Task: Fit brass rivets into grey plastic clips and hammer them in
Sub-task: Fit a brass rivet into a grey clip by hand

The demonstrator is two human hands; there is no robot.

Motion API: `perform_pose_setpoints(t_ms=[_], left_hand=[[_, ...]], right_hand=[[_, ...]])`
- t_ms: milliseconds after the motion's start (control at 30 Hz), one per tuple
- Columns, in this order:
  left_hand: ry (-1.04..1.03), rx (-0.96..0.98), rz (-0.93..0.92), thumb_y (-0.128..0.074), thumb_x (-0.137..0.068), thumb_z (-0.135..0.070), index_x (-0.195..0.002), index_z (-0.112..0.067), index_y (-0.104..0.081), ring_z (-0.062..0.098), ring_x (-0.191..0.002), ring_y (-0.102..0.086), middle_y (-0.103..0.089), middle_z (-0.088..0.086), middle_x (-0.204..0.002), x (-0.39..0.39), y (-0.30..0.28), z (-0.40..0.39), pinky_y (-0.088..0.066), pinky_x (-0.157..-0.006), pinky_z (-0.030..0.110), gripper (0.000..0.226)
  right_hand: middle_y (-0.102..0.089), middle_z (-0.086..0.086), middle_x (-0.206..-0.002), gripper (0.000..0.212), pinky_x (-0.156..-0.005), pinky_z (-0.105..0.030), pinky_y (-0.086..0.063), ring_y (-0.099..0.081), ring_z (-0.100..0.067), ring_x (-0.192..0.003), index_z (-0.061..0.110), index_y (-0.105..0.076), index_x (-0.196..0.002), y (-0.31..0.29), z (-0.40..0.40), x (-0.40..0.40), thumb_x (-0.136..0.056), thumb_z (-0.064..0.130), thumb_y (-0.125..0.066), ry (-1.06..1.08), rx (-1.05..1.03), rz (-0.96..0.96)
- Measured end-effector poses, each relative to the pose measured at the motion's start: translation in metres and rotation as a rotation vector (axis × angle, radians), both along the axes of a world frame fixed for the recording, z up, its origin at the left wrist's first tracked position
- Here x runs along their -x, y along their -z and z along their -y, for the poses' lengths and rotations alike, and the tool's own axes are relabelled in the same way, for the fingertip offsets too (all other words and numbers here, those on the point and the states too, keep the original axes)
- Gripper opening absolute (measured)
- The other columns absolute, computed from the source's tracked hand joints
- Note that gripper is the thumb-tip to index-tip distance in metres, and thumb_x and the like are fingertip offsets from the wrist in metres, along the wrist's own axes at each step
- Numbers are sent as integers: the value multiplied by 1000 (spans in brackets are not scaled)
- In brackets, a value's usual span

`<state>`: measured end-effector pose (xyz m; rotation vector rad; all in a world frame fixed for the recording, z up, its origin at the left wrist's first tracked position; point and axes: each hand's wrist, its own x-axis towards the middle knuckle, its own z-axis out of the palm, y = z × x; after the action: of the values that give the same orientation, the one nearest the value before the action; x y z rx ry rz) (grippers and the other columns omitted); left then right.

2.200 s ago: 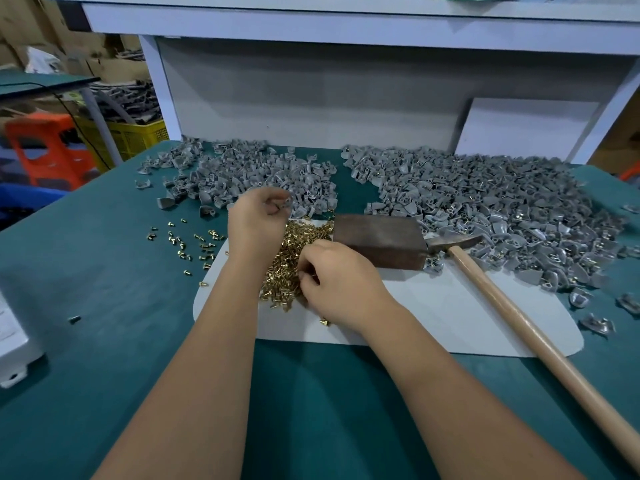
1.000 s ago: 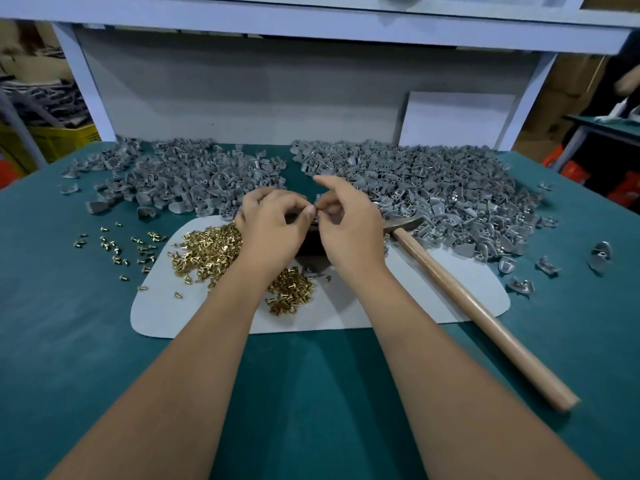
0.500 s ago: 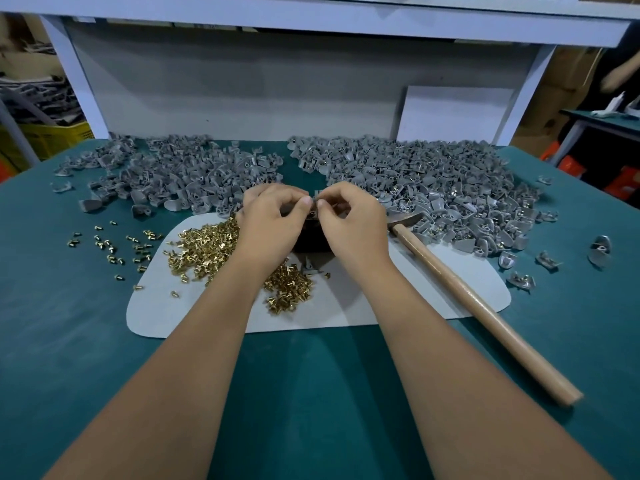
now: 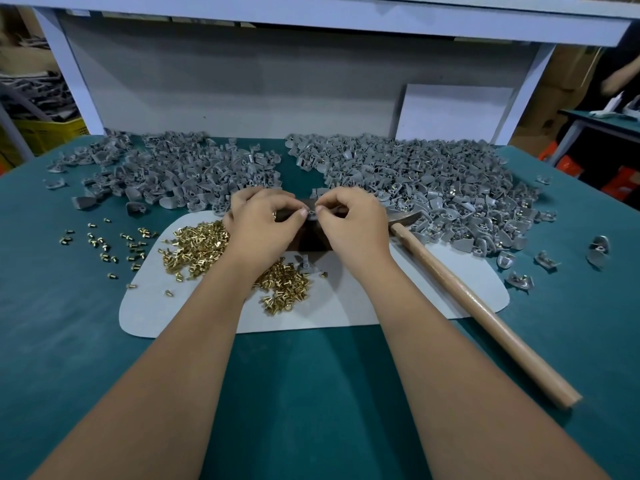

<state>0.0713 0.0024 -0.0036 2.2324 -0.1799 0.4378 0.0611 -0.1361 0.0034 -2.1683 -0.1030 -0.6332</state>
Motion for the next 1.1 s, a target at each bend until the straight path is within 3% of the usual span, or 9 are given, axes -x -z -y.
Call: perform_pose_setpoints(t_ms=[200, 533, 733, 833, 1100], left_hand=[[7, -16, 33, -65, -89, -40, -81, -50, -62, 15, -130, -26, -62, -21, -117, -1, 3, 1, -12, -89, 30, 13], [6, -41, 78, -66, -88, -41, -77, -54, -59, 17, -129, -29, -60, -25, -106, -5, 6, -1, -15, -93, 32, 18], [-19, -62, 60, -63, -89, -44, -81, -52, -61, 18, -128, -28, -59, -26, -109, -4, 6, 0, -14, -90, 32, 11], [-64, -96, 41, -59, -89, -47, -86, -47, -65, 16, -124, -27, -57, -26, -105, -3, 6, 3, -9, -79, 30, 7], [-92, -131, 65, -58, -91, -44, -93, -44, -68, 20, -124, -29, -60, -21, -113, -2, 6, 6, -14, -91, 37, 10]], right_hand=[[-64, 12, -89, 12, -93, -40, -38, -52, -17, -98, 35, -66, -75, 0, -1, -1, -80, 25, -65, 22, 70, -8], [-65, 9, -88, 8, -89, -42, -44, -56, -18, -96, 33, -68, -76, -3, 0, -4, -81, 27, -64, 15, 132, -30], [-59, 4, -91, 8, -83, -38, -45, -52, -21, -95, 26, -65, -87, -10, 1, -3, -87, 22, -58, 8, 412, 26], [-57, 2, -95, 10, -80, -36, -40, -51, -22, -97, 22, -61, -89, -11, -1, -3, -89, 15, -53, -30, 541, 56], [-61, 5, -94, 8, -85, -38, -42, -49, -18, -96, 20, -63, -88, -4, 6, -10, -90, 16, -56, -101, 396, 14]])
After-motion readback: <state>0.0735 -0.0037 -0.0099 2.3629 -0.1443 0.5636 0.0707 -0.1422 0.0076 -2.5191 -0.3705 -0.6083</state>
